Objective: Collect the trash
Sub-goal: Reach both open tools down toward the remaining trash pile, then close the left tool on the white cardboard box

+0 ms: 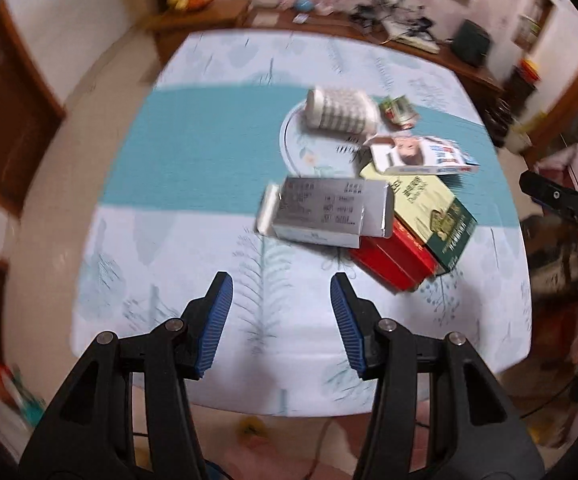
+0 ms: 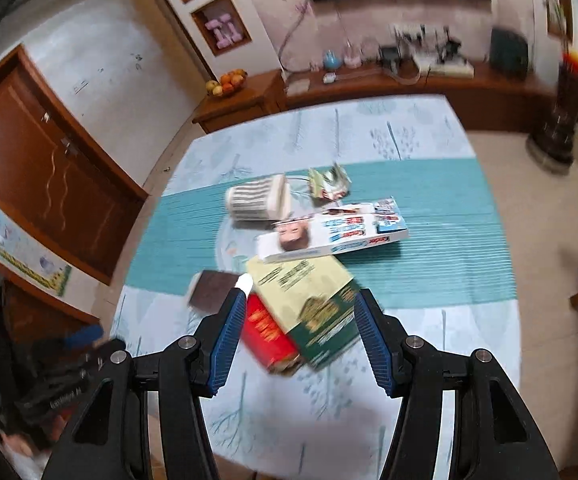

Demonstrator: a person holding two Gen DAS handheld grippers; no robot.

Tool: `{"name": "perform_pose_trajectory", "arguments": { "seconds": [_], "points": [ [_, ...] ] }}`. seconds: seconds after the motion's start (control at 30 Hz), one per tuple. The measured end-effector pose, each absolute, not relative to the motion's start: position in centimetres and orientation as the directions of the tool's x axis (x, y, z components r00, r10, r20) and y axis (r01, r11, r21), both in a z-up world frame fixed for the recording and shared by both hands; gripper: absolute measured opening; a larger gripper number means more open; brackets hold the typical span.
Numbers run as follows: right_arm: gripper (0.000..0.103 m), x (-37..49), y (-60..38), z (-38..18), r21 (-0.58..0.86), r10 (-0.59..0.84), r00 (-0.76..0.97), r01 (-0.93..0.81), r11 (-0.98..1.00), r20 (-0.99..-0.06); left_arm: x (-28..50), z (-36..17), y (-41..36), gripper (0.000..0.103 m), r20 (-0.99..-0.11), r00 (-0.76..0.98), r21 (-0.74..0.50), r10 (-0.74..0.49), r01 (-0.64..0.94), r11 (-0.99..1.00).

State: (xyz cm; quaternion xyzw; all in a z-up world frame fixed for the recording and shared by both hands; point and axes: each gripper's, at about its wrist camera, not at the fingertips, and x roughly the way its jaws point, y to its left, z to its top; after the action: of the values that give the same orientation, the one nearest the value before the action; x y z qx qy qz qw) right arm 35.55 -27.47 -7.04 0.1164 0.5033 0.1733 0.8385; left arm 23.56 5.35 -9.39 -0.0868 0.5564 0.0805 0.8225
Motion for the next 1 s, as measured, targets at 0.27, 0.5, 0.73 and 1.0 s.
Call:
{"name": "perform_pose_trajectory", "arguments": {
  "seconds": [0.27,0.5,0.73,1.0],
  "points": [
    [0.057,41.4,-27.4,-13.8,0.442,0.466,0.298,-0.148,0.885,-0.833,24.9,-14.4,5.5,0.048,-0.958,0.287,-0.134,-0.007,-0.423,0.896],
    [0.057,43.2,-24.1,-12.1,0.348,0.452,0.319,-0.332,0.877,-0.833,26.5,-16.3,7.4,0.048,-0.945,0.31,-0.269,-0.105,-0.552,0.789],
    [0.057,47.0,-21.3,-11.8,0.316,0.462,0.308,-0.421,0.85,-0.832,28.7,-19.2,7.8,0.048,-0.911,0.336,-0.406,-0.24,-0.627,0.665],
    [0.057,52.3,-18.4,-13.6,0.286,0.44,0.277,-0.455,0.843,-0.854,30.1,-21.7,8.0,0.048,-0.857,0.391,-0.515,-0.336,-0.685,0.516]
  ]
}}
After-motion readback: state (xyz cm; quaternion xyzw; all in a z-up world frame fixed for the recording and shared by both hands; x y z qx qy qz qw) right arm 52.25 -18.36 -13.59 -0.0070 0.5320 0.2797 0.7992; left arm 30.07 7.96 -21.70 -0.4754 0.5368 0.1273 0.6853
